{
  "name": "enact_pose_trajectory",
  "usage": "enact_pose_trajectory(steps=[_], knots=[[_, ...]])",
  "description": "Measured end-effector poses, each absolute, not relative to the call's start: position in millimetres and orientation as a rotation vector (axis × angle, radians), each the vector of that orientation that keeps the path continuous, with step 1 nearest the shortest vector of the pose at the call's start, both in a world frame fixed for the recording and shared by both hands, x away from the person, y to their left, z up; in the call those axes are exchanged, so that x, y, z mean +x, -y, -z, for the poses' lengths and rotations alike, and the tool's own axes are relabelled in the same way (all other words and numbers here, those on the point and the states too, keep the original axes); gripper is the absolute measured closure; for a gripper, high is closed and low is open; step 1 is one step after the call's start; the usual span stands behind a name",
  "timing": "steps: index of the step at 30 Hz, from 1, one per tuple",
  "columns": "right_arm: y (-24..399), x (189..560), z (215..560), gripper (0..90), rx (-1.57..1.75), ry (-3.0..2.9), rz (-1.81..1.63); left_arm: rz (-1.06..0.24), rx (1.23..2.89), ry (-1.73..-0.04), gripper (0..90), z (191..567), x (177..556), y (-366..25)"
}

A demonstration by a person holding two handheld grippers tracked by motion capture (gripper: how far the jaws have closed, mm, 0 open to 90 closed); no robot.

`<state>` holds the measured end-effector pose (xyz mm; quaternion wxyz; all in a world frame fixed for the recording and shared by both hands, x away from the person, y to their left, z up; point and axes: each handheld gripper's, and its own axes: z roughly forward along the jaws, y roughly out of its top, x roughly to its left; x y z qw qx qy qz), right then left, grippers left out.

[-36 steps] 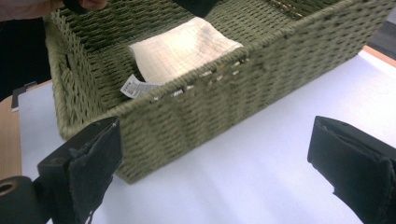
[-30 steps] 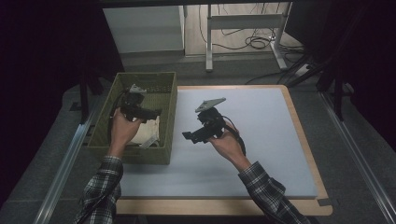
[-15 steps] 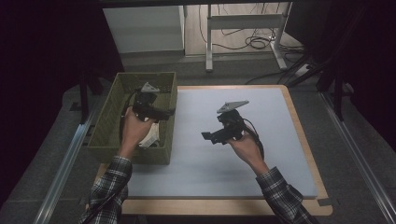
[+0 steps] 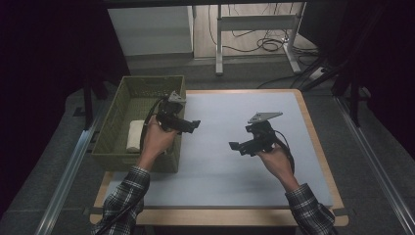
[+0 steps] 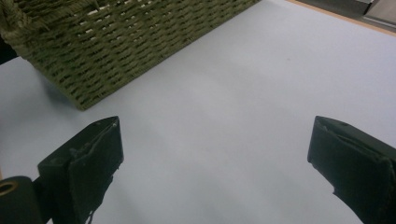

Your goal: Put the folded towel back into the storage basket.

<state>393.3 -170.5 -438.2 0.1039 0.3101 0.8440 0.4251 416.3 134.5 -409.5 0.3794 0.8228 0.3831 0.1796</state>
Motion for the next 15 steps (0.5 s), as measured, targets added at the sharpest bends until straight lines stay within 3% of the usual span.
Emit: enact_pose_trajectory(steps=[15], knots=[[222, 383, 445, 3.5, 0.978, -2.443, -1.271, -0.407, 2.101, -0.943, 0.7, 410, 410, -88]])
